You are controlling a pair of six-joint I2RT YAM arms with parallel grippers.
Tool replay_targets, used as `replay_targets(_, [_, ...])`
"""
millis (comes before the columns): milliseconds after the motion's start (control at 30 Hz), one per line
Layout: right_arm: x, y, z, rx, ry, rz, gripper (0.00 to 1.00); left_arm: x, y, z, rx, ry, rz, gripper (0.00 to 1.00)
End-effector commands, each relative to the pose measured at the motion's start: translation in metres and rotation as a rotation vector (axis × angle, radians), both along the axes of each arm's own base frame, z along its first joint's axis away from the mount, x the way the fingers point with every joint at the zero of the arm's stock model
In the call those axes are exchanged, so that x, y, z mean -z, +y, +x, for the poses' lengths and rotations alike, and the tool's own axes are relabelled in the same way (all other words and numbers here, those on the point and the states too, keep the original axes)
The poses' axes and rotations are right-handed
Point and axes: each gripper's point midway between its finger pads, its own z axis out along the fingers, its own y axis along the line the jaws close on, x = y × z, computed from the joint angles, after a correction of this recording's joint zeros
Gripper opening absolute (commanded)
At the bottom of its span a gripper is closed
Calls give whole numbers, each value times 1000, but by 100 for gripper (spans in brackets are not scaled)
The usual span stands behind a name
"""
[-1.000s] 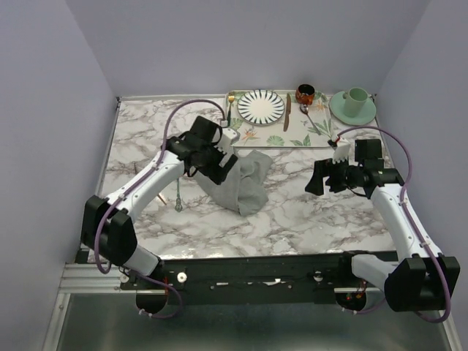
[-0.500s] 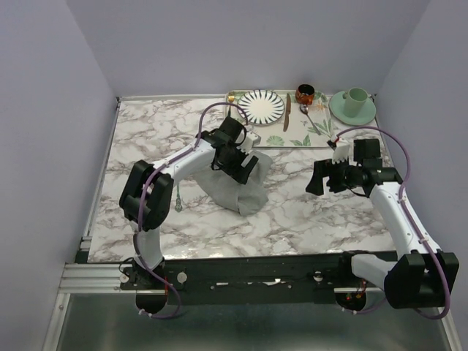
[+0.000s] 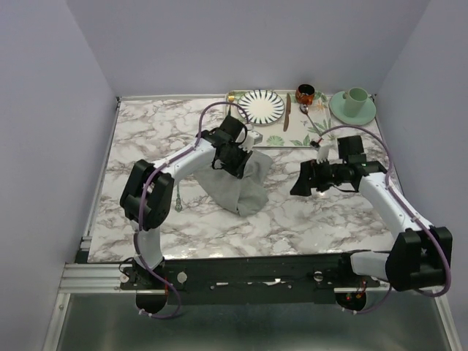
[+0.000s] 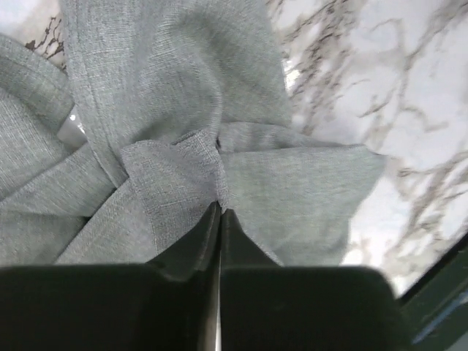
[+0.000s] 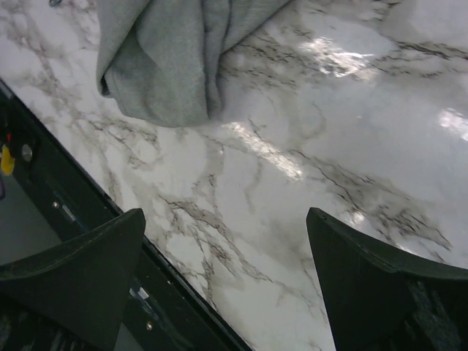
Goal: Fold the napkin into a case and place the utensils inside
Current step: Pick up the crumpled napkin from the center of the board.
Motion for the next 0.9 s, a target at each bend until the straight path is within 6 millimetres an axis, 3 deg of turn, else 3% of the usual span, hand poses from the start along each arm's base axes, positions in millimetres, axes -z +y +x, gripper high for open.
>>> replay_targets(0, [5, 53, 5, -157, 22, 113, 100, -54, -5, -17, 59, -62, -112, 0])
replay_targets(67, [14, 74, 4, -221, 38, 106, 100, -70, -4, -23, 76, -92, -137, 0])
replay_targets(100, [28, 81, 5, -237, 74, 90, 100, -74, -2, -25, 77, -99, -142, 0])
replay_targets(200, [36, 105, 16, -268, 67, 71, 100, -91, 5, -32, 87, -138, -157, 0])
replay_targets(333, [60, 125, 27, -251, 131, 62, 93, -101, 18, -42, 71, -166, -163, 0])
replay_targets(400, [63, 132, 34, -252, 123, 65, 83, -112, 24, -47, 69, -185, -176, 0])
replay_targets(433, [64, 137, 34, -264, 128, 65, 63, -116, 27, -48, 65, -193, -177, 0])
replay_targets(500, [67, 141, 36, -274, 143, 68, 35, -128, 34, -51, 65, -216, -188, 0])
replay_targets(533, [65, 142, 37, -282, 143, 71, 2, -135, 35, -53, 80, -236, -192, 0])
replay_targets(667, [53, 127, 33, -267, 124, 21, 1, -157, 43, -69, 150, -298, -211, 0])
replay_targets(767, [28, 101, 30, -226, 35, 4, 1, -170, 53, -86, 216, -357, -213, 0])
replay_targets(800, [11, 94, 28, -217, -10, 13, 1, -180, 58, -96, 241, -383, -222, 0])
replay_targets(867, [0, 70, 23, -183, -15, -2, 1, -188, 60, -111, 304, -414, -248, 0])
